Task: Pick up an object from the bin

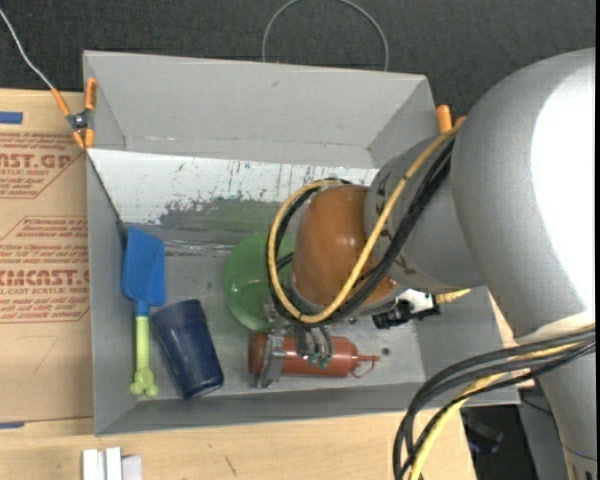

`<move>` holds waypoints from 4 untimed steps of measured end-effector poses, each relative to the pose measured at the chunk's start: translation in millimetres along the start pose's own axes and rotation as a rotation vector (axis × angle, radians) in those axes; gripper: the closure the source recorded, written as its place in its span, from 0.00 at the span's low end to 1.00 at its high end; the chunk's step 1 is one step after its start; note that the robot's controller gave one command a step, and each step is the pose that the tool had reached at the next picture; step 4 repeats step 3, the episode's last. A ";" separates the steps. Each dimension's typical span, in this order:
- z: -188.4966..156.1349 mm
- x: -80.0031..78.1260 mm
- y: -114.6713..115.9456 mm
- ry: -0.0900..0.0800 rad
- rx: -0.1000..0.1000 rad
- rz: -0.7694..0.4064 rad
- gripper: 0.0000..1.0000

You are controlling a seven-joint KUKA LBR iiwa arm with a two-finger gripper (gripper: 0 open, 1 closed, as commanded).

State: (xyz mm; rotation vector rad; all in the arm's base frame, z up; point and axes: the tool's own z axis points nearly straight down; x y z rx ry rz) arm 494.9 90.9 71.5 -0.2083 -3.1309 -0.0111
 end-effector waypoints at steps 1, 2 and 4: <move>0.0 0.0 0.0 0.000 0.000 0.000 1.00; 0.0 0.0 0.0 0.000 0.000 0.000 1.00; 0.0 0.0 0.0 0.000 0.000 0.000 1.00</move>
Offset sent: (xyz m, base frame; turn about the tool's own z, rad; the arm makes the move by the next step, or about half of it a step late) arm 0.0000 0.0000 0.0000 0.0000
